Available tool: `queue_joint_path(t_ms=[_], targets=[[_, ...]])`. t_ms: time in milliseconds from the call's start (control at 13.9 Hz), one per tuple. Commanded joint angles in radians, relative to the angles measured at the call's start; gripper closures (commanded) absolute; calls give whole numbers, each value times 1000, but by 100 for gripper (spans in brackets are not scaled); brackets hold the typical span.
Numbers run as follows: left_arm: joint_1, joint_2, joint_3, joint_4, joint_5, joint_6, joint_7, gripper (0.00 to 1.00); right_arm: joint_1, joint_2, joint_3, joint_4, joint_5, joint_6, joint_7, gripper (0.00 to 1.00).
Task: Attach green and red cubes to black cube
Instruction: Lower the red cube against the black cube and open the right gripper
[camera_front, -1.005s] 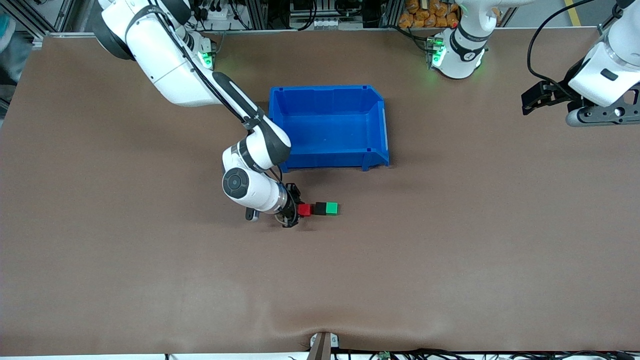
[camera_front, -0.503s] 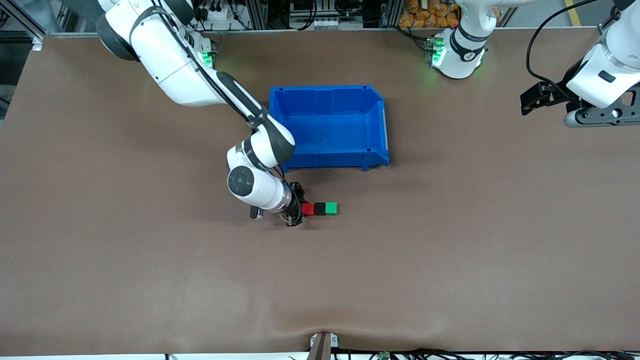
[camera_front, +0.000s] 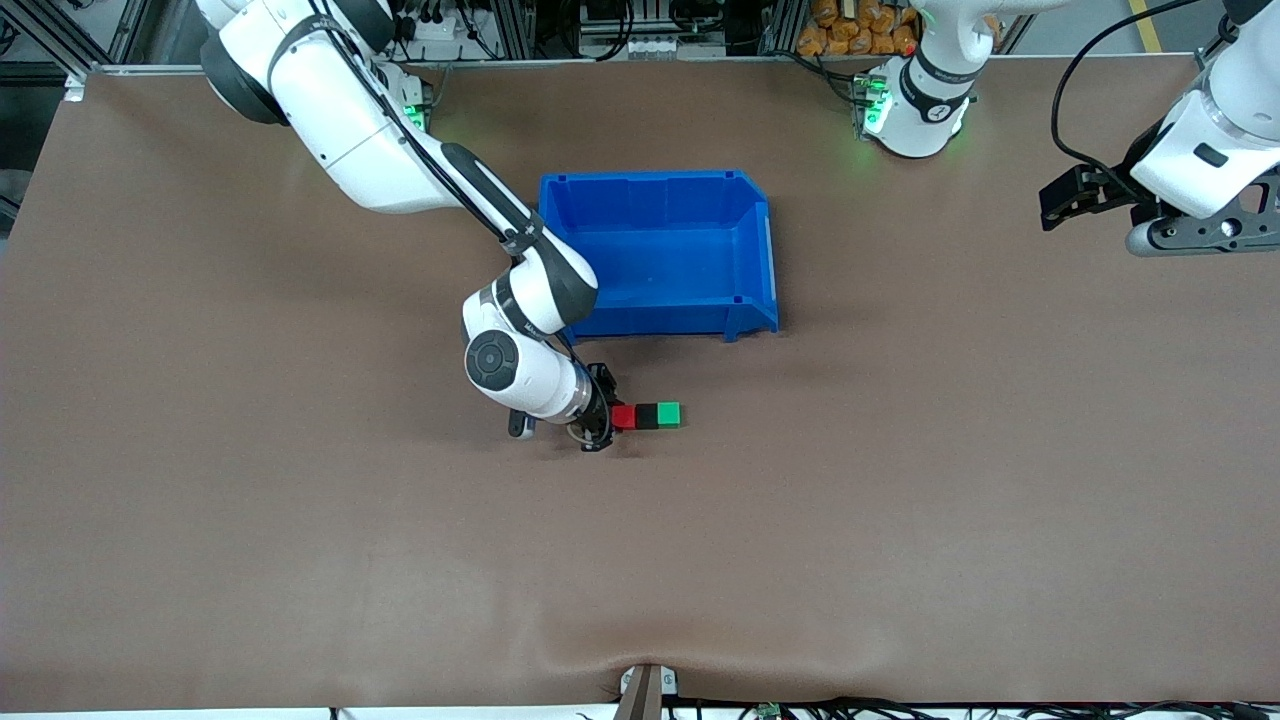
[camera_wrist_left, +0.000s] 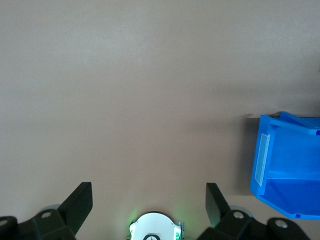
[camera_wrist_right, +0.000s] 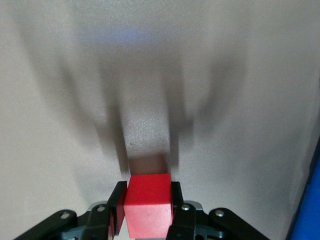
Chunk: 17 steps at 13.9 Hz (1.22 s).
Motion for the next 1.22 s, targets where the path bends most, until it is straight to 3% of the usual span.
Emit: queue_joint_path(t_ms=[0,287,359,1149], targets=[[10,-30,-1,-27,-22,22,9,0,15,18,-12,31,-1,-2,15,44],[10,-31,-1,-33,-22,22,9,0,14,16,-19,37,-2,-7,18,3],[10,-33,-1,-38,-22,22,9,0,14,15,-22,38,-2,-9,20,0],[10,-34,-3,-40,-22,22,9,0,-14,1,-20,94,-1,-107,18,0]])
